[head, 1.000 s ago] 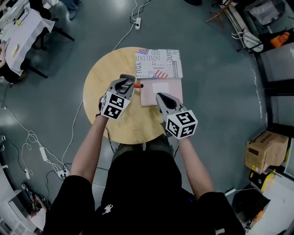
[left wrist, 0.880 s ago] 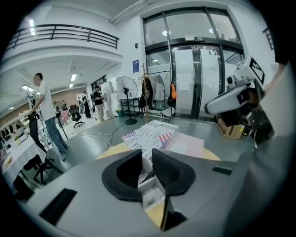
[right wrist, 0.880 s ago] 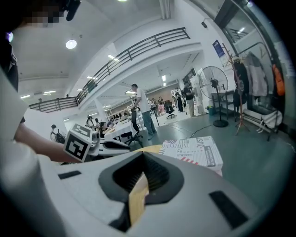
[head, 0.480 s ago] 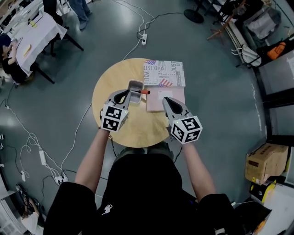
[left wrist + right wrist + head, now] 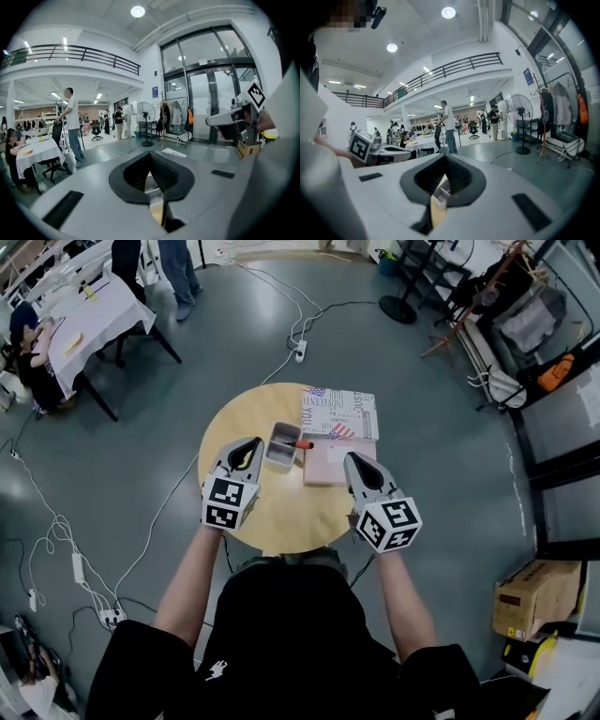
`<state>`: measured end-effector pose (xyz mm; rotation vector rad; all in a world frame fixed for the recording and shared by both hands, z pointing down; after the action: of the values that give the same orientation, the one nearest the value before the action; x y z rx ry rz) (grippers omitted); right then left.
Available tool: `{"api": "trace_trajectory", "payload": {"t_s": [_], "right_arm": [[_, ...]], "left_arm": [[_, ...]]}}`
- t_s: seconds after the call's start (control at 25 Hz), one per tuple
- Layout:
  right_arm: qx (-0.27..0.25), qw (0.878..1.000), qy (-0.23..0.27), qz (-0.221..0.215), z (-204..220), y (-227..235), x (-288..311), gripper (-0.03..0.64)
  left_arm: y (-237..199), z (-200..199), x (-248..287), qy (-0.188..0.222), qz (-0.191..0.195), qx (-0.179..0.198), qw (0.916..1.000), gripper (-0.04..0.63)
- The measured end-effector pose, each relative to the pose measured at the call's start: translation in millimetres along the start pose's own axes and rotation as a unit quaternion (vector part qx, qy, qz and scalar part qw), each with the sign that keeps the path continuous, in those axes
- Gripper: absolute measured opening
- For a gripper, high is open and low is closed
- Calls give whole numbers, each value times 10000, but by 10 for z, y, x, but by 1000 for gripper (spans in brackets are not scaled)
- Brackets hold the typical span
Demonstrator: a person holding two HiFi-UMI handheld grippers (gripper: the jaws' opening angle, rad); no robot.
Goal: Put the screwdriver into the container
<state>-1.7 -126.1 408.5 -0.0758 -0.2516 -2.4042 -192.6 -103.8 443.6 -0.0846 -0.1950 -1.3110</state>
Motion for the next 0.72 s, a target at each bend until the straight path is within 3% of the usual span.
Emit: {"api": "trace_trajectory", "payload": {"t_s": [0.24, 0.72], "right_arm": [[-251, 9993, 267, 72, -263, -85, -172, 2], [-215, 9985, 494, 10, -455, -223, -363, 2]], "left_arm": [[-15, -233, -235, 365, -147, 2, 9992, 2], [113, -505, -591, 795, -296, 66, 9964, 2]]}}
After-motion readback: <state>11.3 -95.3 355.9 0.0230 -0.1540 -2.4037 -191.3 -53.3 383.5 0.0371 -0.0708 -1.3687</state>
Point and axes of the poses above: the fingertips, and each gripper's own axes: x forward along the fingers, y to its right, z out of its underside, the point moved 1 cm from there along -x, backward along the fingers, and after that the axes turned 7 degrees about y, right-handed, at the moved point
